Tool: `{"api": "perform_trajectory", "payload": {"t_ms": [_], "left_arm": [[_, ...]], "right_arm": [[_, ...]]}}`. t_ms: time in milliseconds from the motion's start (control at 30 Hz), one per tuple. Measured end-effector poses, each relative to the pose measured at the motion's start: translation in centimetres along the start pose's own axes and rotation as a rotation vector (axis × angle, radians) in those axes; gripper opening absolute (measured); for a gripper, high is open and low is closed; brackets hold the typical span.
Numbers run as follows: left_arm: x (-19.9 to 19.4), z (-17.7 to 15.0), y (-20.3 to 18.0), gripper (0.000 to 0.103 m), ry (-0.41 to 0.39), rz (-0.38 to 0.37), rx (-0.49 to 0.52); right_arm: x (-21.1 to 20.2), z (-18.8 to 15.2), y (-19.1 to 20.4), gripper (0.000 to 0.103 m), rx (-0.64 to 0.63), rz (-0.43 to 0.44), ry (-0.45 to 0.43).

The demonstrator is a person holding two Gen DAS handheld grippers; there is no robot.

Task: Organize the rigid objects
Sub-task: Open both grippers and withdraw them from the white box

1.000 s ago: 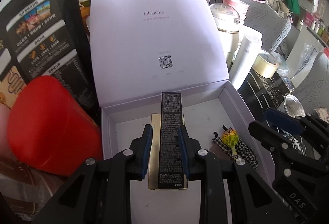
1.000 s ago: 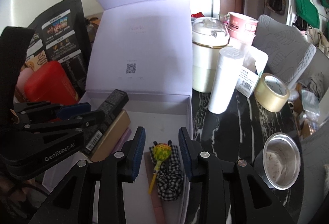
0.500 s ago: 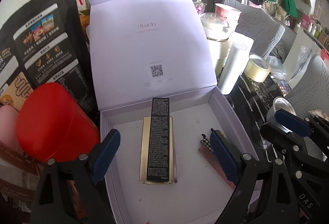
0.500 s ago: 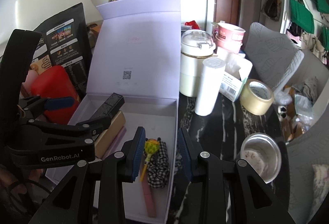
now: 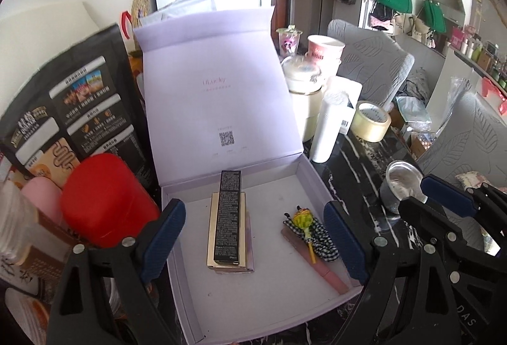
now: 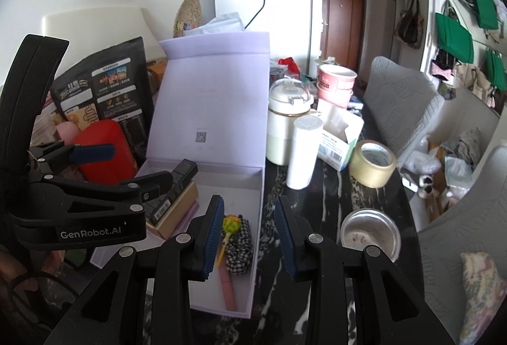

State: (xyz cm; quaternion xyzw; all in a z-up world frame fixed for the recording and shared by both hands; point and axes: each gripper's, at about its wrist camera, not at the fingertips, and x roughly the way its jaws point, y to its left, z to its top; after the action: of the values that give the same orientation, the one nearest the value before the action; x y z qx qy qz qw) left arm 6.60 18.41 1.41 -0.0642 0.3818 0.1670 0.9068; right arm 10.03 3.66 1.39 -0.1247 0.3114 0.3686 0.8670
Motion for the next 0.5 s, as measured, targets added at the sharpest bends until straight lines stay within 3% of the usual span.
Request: {"api": "perform_trajectory", "payload": {"t_ms": [333, 500], "left_arm": [[-3.9, -0.2, -1.4, 0.090, -0.061, -0.002, 0.003], [-5.3, -0.9, -2.6, 0.090, -0.065, -0.024, 0.032]], "right_arm": [[-4.6, -0.6, -0.2, 0.037, -0.003, -0.015, -0.069], [-6.6, -1.3, -0.4, 0.048, 0.001, -0.022, -0.096]]}}
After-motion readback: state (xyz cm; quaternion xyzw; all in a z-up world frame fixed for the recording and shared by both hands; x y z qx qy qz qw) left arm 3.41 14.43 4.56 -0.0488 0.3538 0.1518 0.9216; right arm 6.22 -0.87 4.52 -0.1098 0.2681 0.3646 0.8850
